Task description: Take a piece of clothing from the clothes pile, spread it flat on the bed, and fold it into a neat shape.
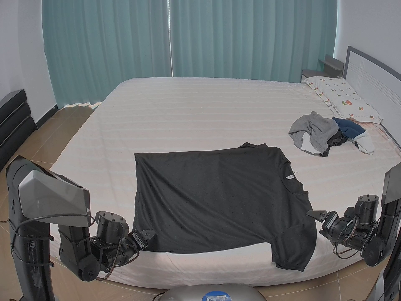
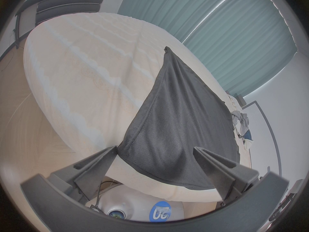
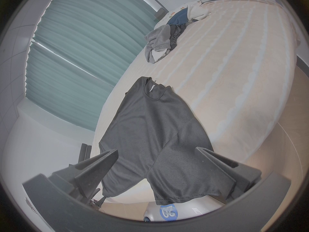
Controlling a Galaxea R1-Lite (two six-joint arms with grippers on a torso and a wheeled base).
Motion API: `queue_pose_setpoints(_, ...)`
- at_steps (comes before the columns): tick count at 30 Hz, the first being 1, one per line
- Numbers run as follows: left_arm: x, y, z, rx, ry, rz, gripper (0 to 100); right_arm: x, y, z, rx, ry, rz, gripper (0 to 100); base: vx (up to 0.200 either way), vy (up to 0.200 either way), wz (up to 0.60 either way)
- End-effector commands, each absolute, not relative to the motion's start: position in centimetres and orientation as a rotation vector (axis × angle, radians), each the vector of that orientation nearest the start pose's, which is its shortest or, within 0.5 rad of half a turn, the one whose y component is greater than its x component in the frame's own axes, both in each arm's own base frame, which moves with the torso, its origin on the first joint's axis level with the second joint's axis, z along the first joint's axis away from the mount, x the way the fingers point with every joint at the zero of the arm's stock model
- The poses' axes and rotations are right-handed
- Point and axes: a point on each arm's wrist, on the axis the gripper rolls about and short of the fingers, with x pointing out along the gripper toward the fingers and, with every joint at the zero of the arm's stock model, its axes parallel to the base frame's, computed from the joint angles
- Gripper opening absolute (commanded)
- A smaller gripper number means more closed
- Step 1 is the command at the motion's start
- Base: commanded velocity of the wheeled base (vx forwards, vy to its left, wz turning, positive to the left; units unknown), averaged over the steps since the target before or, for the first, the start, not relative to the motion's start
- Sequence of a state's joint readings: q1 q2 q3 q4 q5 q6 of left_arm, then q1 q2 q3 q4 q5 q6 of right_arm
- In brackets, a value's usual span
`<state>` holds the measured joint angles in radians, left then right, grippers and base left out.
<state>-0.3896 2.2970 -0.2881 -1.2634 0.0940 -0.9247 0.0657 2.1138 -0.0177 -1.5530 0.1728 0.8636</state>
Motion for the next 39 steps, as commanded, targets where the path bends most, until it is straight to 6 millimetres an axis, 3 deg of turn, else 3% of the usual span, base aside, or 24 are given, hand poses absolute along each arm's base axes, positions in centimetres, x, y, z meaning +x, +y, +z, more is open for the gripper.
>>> queue_pose_setpoints(1,24.8,-9.9,-4.0,-0.691,0.805,0.086,100,21.7,1.8,1.5,0.869,0.609,-0.017,100,0.000,0.000,0.00)
queue_pose_setpoints(21,23.8,-9.8,-3.9,-0.663,0.811,0.119,100,21.7,1.8,1.6,0.868,0.607,-0.017,100,0.000,0.000,0.00)
queue_pose_setpoints(30,24.5,-10.1,-3.9,-0.673,0.791,0.110,100,21.7,1.8,1.6,0.868,0.605,-0.017,100,0.000,0.000,0.00)
queue_pose_setpoints(31,24.4,-10.0,-3.9,-0.671,0.793,0.111,0,21.7,1.8,1.6,0.868,0.605,-0.018,100,0.000,0.000,0.00)
queue_pose_setpoints(39,22.5,-9.2,-3.4,-0.641,0.821,0.150,0,21.7,1.5,1.5,0.862,0.603,-0.025,100,0.000,0.000,0.00)
